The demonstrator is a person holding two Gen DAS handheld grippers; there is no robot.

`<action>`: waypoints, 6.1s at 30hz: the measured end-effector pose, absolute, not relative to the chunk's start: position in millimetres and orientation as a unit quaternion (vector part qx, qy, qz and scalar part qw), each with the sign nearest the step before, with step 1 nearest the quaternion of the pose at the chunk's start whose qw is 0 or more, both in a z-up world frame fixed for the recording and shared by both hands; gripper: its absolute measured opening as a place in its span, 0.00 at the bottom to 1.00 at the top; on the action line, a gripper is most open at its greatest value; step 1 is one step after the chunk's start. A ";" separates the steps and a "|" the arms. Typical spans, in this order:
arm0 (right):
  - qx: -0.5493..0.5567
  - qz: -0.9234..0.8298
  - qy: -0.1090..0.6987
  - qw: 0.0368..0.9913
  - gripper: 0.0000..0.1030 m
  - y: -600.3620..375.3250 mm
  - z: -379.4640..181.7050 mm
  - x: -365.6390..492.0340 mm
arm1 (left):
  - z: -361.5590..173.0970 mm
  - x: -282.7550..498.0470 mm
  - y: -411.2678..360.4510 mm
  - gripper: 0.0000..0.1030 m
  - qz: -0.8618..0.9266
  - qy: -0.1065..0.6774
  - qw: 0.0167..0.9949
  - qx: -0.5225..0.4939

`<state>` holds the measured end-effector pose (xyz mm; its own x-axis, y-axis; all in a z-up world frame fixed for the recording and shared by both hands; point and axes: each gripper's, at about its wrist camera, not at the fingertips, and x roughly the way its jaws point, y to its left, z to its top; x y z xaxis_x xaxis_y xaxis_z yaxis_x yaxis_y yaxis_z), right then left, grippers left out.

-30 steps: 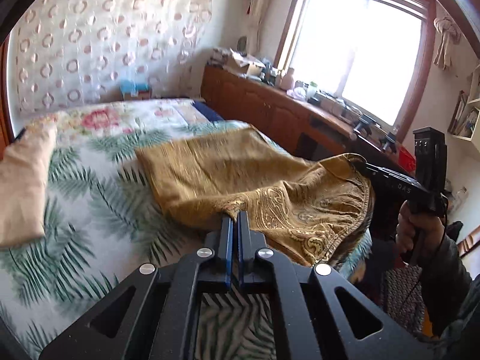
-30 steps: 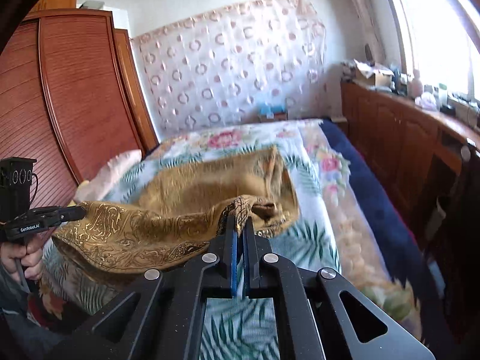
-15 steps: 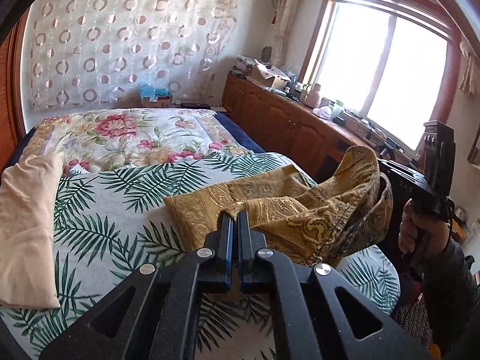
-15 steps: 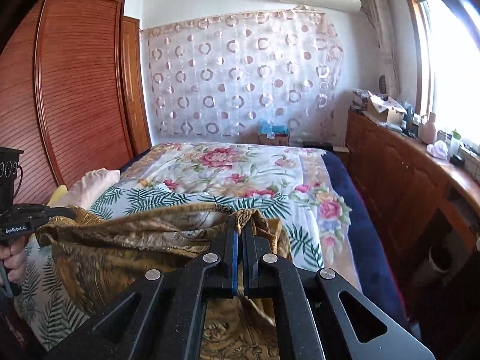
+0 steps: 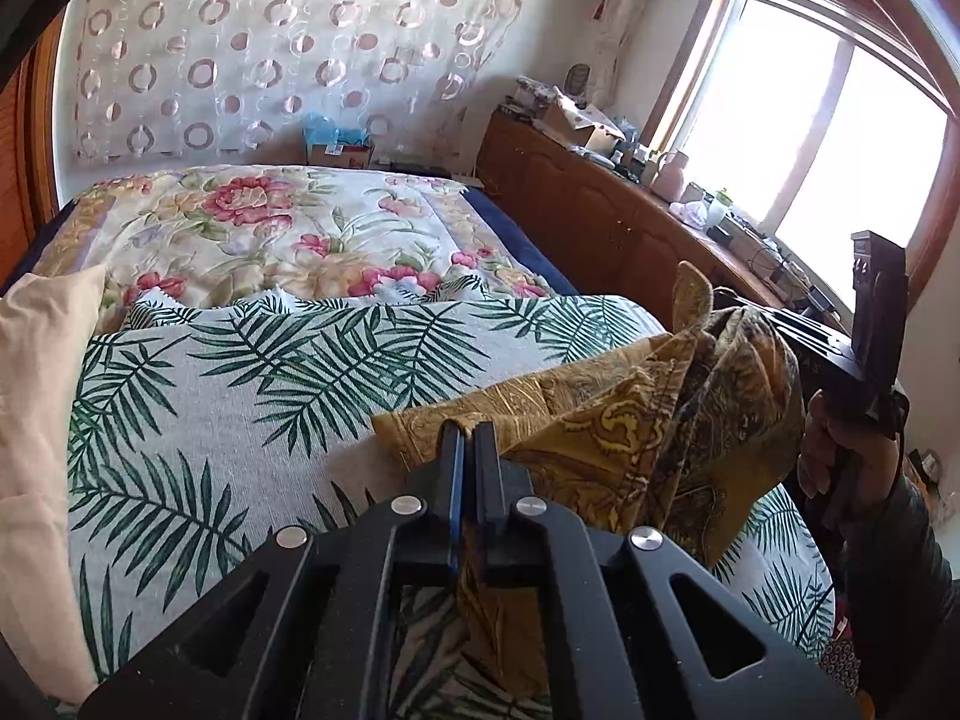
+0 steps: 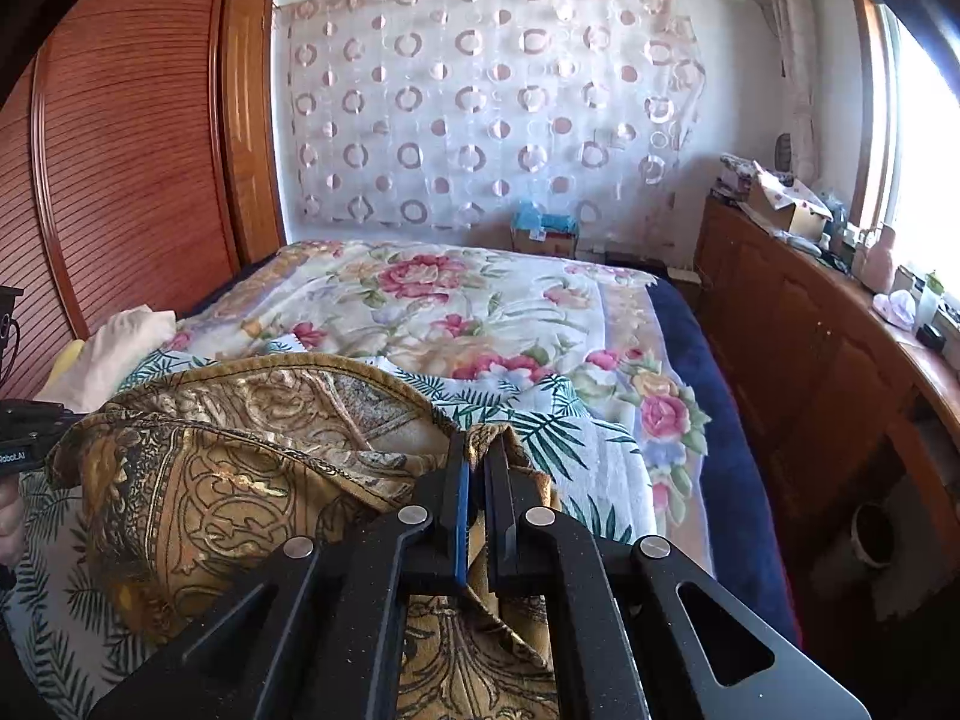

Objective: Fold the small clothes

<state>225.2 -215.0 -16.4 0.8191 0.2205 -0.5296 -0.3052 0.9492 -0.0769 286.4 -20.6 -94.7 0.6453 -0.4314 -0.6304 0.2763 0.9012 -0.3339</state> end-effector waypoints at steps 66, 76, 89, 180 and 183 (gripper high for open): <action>-0.094 0.113 0.336 0.930 0.03 -232.0 2.4 267.7 | -110.1 342.9 -32.6 0.70 -0.165 0.399 0.901 -0.035; -0.078 0.134 0.323 0.934 0.69 -226.2 9.3 229.5 | -136.0 349.7 -25.2 0.70 -0.135 0.426 0.894 -0.020; -0.024 0.153 0.392 0.907 0.71 -257.3 -25.4 280.4 | -115.6 320.6 -19.7 0.70 -0.171 0.411 0.894 -0.059; -0.211 0.394 0.293 0.845 0.54 204.7 -55.7 446.9 | -114.1 146.4 189.6 0.42 0.106 0.327 0.928 -0.144; -0.212 0.390 0.289 0.848 0.54 199.1 -51.1 438.3 | -109.3 142.4 186.0 0.62 0.104 0.324 0.931 -0.130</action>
<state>438.3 199.1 -51.1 0.5293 0.5391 -0.6552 -0.7836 0.6067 -0.1339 142.4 186.0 -109.2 0.7684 0.1100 -0.6305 -0.2780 0.9447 -0.1740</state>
